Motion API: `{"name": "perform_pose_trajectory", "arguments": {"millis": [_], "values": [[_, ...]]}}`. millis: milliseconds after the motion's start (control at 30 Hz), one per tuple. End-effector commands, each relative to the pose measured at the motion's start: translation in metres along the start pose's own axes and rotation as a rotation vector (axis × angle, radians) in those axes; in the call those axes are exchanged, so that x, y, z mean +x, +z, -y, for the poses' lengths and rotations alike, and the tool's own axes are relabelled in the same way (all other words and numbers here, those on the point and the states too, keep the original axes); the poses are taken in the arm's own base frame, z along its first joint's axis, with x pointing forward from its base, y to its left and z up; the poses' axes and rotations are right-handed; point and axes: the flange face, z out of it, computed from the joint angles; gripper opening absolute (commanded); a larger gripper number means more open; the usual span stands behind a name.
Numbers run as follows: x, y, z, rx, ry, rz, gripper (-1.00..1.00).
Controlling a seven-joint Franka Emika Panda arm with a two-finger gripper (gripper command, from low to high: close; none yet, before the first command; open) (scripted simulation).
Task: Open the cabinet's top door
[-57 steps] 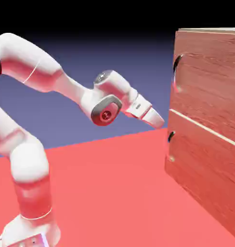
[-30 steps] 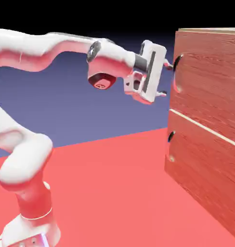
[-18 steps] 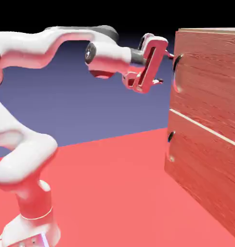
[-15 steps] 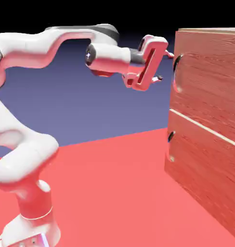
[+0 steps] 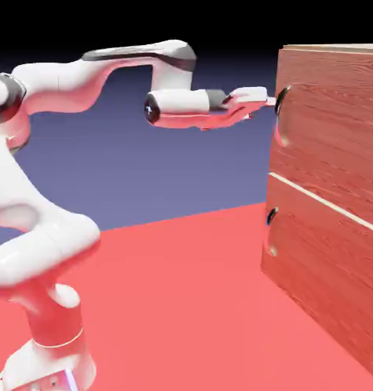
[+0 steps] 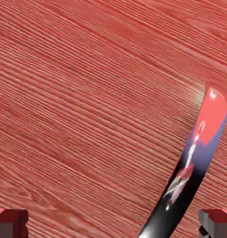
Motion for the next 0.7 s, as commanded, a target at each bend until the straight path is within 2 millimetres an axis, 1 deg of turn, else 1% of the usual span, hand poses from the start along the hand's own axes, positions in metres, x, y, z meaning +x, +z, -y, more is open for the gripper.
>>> {"name": "perform_pose_trajectory", "arguments": {"millis": [0, 200, 233, 400, 433, 467, 500, 667], "values": [[0.006, 0.004, -0.003, -0.003, 0.048, 0.005, 0.0], [0.043, 0.028, -0.016, -0.02, 0.332, 0.029, 0.0], [0.044, 0.028, -0.016, -0.02, 0.332, 0.029, 0.0], [0.042, 0.072, -0.017, -0.02, 0.331, 0.029, 0.0], [0.042, 0.078, -0.017, -0.02, 0.332, 0.029, 0.0], [0.042, 0.078, -0.017, -0.02, 0.332, 0.029, -1.0], [0.042, 0.078, -0.017, -0.02, 0.332, 0.029, -1.0], [0.039, 0.047, -0.008, -0.07, 0.331, -0.007, -1.0]]}}
